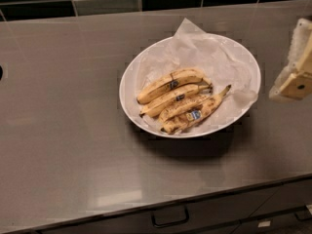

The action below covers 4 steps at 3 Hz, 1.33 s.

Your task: Pick banana from white bowl

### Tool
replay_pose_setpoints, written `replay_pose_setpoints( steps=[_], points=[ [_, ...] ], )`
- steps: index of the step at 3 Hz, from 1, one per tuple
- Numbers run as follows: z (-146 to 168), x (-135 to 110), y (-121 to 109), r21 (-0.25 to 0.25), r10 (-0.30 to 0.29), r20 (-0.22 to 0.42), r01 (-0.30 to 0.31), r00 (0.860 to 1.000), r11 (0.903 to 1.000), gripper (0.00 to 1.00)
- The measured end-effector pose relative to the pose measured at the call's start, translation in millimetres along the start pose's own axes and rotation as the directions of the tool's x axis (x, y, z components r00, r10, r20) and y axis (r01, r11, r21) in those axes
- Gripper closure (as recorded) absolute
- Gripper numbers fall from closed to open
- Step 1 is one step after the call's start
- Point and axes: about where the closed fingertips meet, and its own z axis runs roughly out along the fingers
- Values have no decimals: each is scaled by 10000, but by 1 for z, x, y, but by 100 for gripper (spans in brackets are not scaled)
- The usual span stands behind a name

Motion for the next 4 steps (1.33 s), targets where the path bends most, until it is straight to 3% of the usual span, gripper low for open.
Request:
replay_pose_setpoints(
  steps=[1,3,4],
  points=[
    [0,0,0,0,-2,1,2,10000,10000,0],
    [65,-77,-49,-770,-1044,948,1118,9900,9907,0],
    [107,-103,-67,-1385,-1475,1294,1652,9806,9765,0]
  ],
)
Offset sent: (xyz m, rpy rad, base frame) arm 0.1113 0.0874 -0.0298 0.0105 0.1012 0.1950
